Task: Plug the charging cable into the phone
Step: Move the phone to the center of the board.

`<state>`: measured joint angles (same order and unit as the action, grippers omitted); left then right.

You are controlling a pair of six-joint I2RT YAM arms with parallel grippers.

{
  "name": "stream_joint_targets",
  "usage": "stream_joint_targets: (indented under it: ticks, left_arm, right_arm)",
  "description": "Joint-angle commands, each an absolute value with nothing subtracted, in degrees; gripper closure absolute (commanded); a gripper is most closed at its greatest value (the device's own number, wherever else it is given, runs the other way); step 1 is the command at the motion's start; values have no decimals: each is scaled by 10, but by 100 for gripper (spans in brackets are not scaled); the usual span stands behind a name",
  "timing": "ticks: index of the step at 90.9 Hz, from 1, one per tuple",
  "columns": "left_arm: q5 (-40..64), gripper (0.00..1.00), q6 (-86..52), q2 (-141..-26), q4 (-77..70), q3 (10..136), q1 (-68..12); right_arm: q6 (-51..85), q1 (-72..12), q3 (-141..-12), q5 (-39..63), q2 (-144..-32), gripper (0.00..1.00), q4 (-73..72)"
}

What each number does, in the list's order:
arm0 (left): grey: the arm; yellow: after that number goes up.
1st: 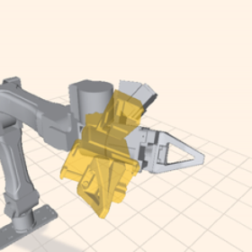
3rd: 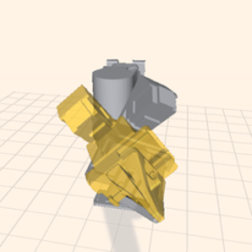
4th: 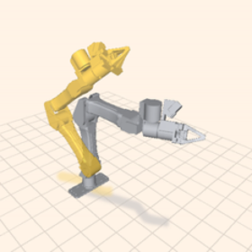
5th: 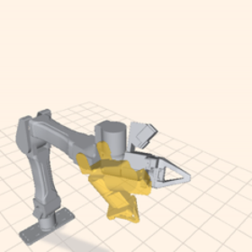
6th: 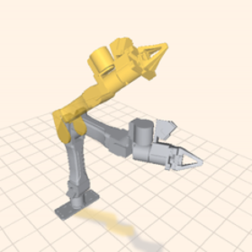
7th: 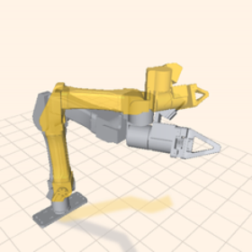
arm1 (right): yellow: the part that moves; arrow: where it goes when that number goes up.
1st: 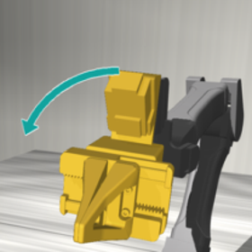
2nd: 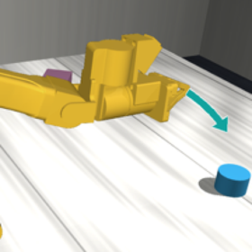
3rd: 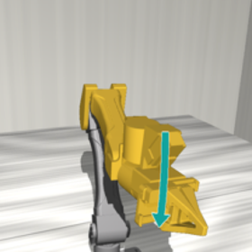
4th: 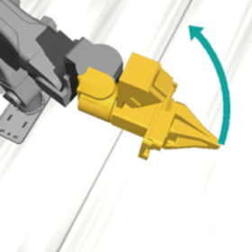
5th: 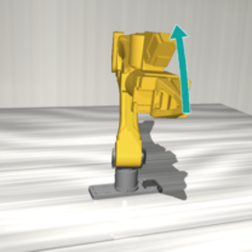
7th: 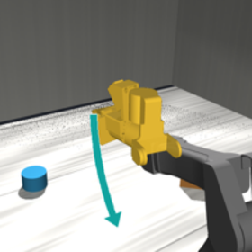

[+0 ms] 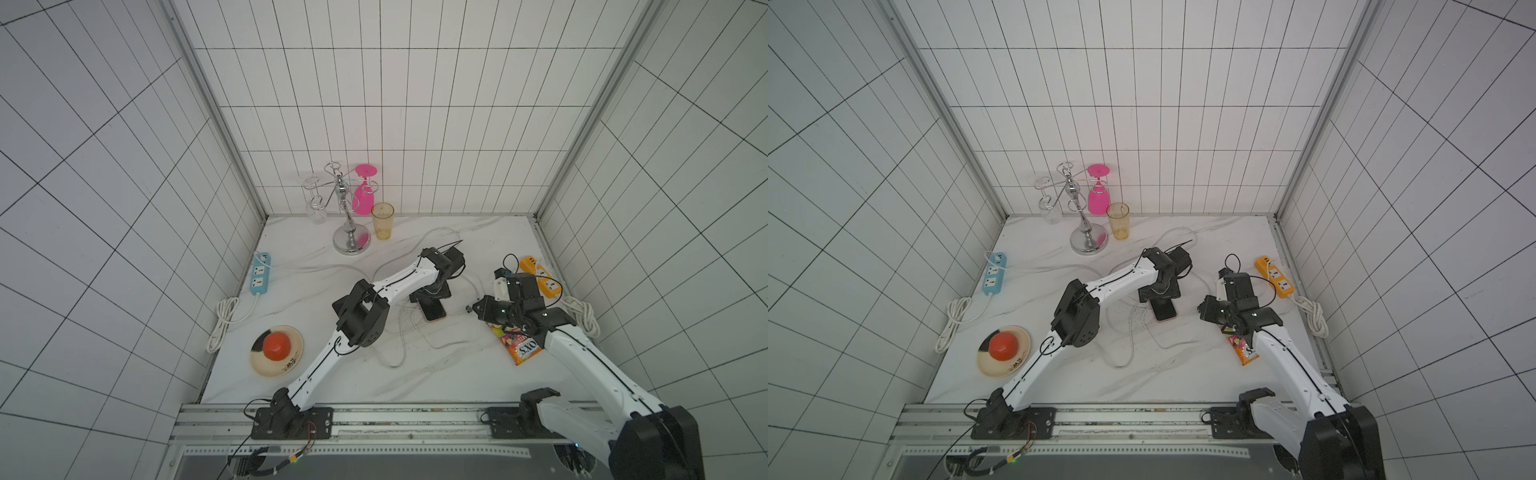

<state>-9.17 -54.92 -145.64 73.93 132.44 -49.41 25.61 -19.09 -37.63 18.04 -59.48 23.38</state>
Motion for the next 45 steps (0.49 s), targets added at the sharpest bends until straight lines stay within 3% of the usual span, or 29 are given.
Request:
stream_joint_targets:
  ticks: [1,9,15,45]
  left_arm:
    - [-129,25,-504,-1423,771,1261,-489]
    - [-122,36,-488,-1389,751,1203,-475]
    - [-107,37,-476,-1358,721,1154,-465]
    - [-84,18,-466,-1303,682,1049,-447]
  right_arm:
    - [246,-186,-376,184,-592,100,230]
    - [246,-186,-374,182,-592,100,228]
    - [249,-186,-373,186,-596,100,226]
    - [254,-186,-372,192,-602,100,219]
